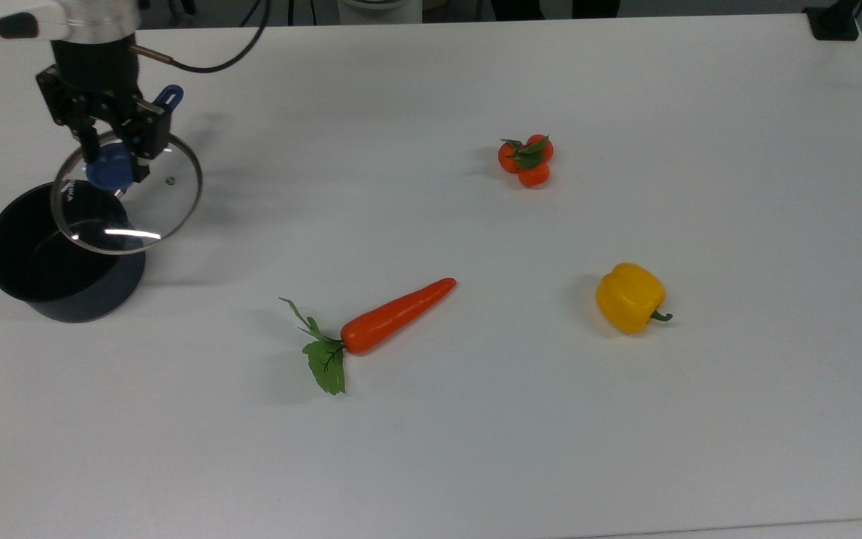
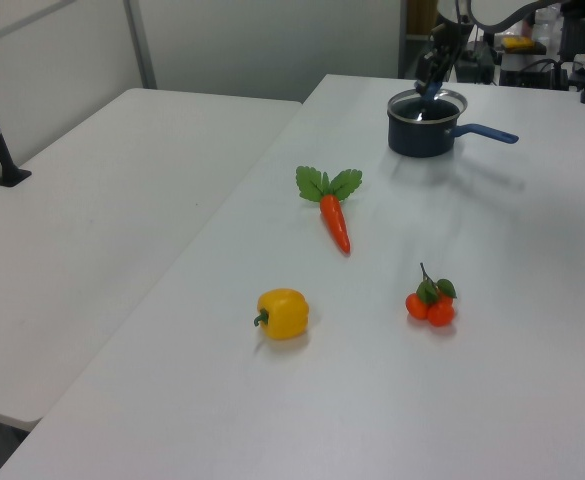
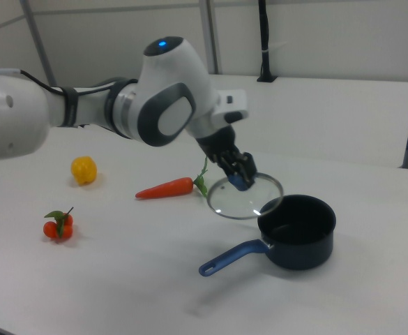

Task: Close lid
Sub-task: 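Lift the glass lid and carry it over the black saucepan, then lower the lid onto the saucepan rim and settle it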

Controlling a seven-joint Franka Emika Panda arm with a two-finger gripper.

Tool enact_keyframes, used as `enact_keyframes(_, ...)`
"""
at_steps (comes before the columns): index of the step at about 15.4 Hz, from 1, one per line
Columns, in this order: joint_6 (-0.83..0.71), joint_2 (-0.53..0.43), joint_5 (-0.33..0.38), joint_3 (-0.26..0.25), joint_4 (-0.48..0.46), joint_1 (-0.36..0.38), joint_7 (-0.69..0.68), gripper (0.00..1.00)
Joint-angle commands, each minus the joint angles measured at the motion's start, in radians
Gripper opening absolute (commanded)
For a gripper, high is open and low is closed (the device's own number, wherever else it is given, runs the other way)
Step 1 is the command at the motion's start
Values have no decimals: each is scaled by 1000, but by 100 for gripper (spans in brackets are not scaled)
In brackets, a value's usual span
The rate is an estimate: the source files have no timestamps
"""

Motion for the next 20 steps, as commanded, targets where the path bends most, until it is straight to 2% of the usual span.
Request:
enact_keyframes(1,2,74,3,5,99,-40,-39,41)
enact_keyframes(7,38,221,6,4,220,-95,-44,41)
enact_keyframes(11,82,231,13,2,219,-112,-44,41)
enact_keyframes(20,123,258,13,4,214,-101,-31,41)
